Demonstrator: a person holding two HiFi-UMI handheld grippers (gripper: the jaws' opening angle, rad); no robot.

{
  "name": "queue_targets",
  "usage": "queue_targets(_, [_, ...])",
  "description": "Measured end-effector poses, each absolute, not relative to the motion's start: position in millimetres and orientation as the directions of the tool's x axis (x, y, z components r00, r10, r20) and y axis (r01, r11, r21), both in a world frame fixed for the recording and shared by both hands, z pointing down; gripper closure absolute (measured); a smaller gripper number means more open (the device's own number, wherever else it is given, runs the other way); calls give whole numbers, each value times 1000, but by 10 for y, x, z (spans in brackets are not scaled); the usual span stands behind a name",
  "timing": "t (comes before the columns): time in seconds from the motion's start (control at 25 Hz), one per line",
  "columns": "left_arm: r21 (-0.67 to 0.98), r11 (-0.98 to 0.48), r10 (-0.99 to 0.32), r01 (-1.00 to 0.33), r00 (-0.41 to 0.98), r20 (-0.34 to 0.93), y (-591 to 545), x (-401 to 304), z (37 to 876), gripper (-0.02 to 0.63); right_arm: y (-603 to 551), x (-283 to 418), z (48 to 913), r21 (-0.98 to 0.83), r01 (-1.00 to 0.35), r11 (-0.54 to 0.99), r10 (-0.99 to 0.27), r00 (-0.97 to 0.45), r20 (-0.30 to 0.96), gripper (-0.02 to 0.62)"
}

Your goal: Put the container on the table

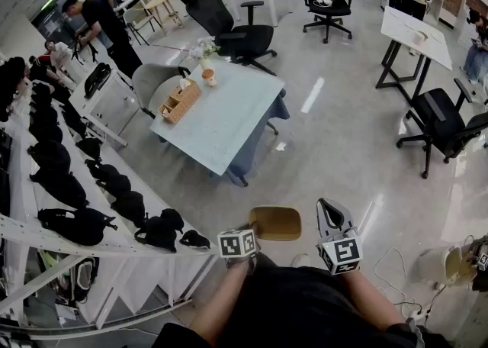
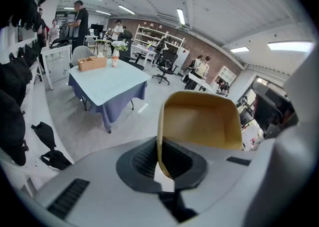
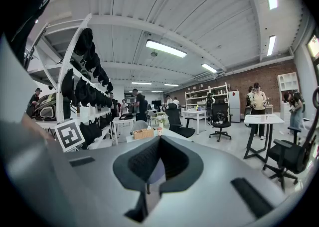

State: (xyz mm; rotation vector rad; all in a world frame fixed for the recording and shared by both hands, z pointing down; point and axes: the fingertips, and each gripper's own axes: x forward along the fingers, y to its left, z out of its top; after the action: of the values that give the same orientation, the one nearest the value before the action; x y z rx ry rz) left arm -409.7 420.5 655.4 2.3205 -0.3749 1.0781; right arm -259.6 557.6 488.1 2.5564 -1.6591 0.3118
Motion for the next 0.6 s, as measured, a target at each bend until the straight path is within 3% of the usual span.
queue_targets(0.6, [289,-881,-4,-374,618,786,4238,-3487,6586,597,5533,-2177,5007,-39,-896,-443,-880,426,210,597])
